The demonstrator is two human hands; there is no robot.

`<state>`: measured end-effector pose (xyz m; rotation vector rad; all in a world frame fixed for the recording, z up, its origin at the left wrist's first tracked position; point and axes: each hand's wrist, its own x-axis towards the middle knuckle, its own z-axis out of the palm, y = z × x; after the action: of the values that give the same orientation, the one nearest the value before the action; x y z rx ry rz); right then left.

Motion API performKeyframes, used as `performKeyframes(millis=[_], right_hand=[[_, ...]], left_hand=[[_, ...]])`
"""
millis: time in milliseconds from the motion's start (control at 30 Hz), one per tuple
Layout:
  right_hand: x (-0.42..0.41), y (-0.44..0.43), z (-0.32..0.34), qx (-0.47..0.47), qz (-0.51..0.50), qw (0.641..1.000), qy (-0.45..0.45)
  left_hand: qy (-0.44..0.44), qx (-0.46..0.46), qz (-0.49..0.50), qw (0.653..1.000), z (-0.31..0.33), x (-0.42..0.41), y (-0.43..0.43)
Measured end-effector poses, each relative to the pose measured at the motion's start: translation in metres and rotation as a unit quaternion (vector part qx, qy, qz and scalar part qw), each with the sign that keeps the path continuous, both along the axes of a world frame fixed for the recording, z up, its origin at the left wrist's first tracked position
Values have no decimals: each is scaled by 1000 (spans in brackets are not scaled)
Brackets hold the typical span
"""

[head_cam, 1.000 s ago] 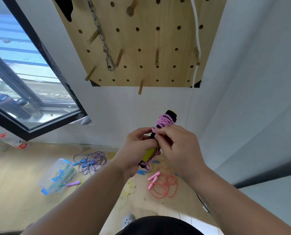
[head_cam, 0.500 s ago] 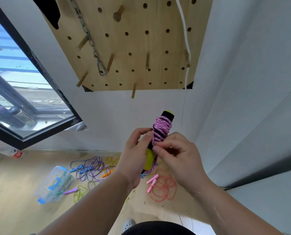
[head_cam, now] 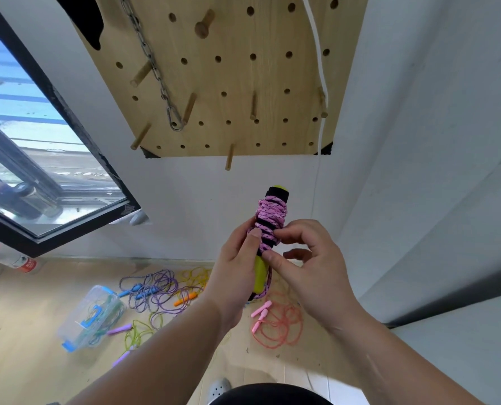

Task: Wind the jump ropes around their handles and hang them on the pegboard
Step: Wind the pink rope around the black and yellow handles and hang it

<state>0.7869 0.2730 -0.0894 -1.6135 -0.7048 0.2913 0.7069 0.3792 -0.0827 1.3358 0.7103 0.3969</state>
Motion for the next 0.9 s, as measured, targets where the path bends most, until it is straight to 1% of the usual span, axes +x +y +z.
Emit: performKeyframes(millis=[100,233,300,400,433,500,533,700,767,833,867,900], right_hand=[[2,0,-1,0,6,1000,6],[6,2,0,42,10,997,65],[7,3,4,49,5,995,91],[8,5,6,24,-2,995,98],[7,6,6,5,-7,996,86],[4,8,4,-35,-11,999,26],[3,9,4,-42,-13,999,2],[5,12,12,-44,-25,998,-46],[8,15,15,-56,-7,996,-73],[10,19,16,-90,28,991,-99],[11,21,16,-112,45,986,-111],[12,23,16,-129,58,983,-119]], left_hand=[[2,42,-27,999,0,-1,2],[0,137,-45,990,1,0,5],[4,187,-45,981,5,0,7],[35,235,-36,971,11,0,10],[42,237,-29,970,9,0,11],[54,242,-14,969,4,0,12],[60,260,-12,964,3,-1,14],[96,358,-45,928,9,1,23],[121,389,-53,912,11,0,25],[143,414,-57,897,9,-3,27],[152,416,-56,895,7,-5,27],[157,402,-53,900,6,-6,27]])
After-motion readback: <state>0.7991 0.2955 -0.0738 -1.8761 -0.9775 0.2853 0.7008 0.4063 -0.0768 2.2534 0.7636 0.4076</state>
